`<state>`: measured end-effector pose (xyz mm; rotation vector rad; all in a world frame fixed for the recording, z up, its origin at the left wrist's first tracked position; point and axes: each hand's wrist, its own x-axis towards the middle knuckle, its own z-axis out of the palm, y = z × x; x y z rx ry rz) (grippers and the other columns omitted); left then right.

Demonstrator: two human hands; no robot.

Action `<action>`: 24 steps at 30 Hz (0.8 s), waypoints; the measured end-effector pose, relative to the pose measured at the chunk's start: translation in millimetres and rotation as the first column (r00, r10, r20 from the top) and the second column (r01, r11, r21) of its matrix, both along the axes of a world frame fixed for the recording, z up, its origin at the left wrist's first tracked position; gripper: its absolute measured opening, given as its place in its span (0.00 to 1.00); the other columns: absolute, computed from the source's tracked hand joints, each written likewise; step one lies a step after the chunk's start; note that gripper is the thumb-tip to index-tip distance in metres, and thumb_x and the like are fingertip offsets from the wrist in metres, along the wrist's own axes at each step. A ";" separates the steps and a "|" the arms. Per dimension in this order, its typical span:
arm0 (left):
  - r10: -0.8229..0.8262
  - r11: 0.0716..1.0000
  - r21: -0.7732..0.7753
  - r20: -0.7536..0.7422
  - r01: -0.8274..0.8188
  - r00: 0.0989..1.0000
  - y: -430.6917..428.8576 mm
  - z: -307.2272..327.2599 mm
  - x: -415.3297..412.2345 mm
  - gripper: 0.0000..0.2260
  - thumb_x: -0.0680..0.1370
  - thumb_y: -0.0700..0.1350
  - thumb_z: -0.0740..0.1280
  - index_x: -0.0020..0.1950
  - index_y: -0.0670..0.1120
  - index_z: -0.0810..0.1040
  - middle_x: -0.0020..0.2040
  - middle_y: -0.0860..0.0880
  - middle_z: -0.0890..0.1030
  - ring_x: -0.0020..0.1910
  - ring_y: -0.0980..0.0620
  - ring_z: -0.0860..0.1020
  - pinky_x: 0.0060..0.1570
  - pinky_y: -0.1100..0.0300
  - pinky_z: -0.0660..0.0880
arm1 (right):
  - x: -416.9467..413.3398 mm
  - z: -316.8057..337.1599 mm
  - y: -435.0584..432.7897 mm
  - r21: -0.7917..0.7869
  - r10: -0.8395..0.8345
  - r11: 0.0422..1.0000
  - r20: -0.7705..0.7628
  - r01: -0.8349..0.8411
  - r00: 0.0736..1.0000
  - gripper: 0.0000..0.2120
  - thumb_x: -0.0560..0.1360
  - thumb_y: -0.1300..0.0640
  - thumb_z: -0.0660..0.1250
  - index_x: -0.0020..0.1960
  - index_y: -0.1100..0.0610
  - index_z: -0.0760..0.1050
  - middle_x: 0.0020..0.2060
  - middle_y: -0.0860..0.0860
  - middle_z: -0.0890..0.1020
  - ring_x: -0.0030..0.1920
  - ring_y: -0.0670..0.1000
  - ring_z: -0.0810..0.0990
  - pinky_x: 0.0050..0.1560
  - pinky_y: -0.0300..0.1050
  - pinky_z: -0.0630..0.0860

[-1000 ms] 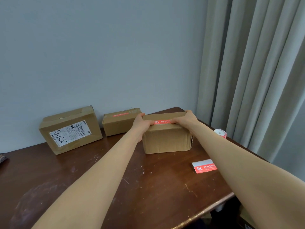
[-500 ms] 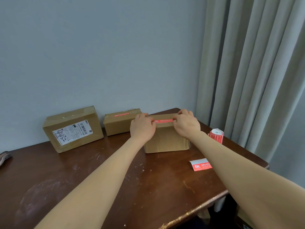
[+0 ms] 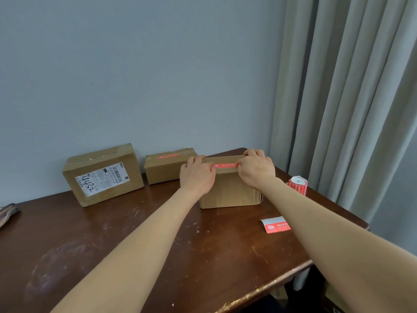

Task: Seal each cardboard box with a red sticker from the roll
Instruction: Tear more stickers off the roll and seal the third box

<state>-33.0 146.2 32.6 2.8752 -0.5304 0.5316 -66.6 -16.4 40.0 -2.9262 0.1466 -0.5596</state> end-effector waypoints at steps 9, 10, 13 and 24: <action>0.008 0.999 -0.038 0.147 -0.002 0.989 7.0 -1.9 -7.9 0.17 0.81 0.49 0.55 0.51 0.50 0.84 0.69 0.51 0.73 0.67 0.50 0.68 0.58 0.55 0.68 | -7.7 -4.3 6.6 0.029 -0.008 1.000 0.076 0.006 0.997 0.17 0.81 0.56 0.54 0.61 0.56 0.80 0.64 0.52 0.74 0.65 0.54 0.67 0.62 0.49 0.67; 0.004 0.999 -0.039 0.136 0.001 0.991 6.7 -1.6 -7.5 0.17 0.81 0.49 0.55 0.51 0.50 0.84 0.68 0.51 0.73 0.67 0.50 0.68 0.58 0.55 0.68 | -6.4 -3.9 6.6 0.047 -0.011 0.999 0.064 0.008 0.998 0.17 0.80 0.56 0.54 0.61 0.56 0.79 0.64 0.52 0.74 0.65 0.54 0.67 0.62 0.49 0.67; -0.012 1.000 -0.014 0.127 0.014 0.992 6.6 -1.8 -6.1 0.18 0.82 0.50 0.54 0.53 0.50 0.84 0.69 0.51 0.73 0.67 0.50 0.67 0.60 0.54 0.67 | -3.2 0.3 4.9 0.068 -0.008 0.998 0.025 0.006 1.000 0.17 0.80 0.57 0.55 0.61 0.57 0.79 0.63 0.52 0.74 0.65 0.55 0.67 0.62 0.50 0.67; -0.076 0.997 0.035 0.012 0.076 0.997 -4.0 -10.4 -11.2 0.21 0.82 0.58 0.47 0.72 0.57 0.68 0.75 0.50 0.63 0.74 0.49 0.58 0.69 0.50 0.58 | -8.5 -2.0 16.6 0.030 0.093 0.995 -0.103 -0.090 0.990 0.22 0.82 0.48 0.47 0.72 0.46 0.69 0.75 0.53 0.61 0.77 0.56 0.50 0.76 0.53 0.48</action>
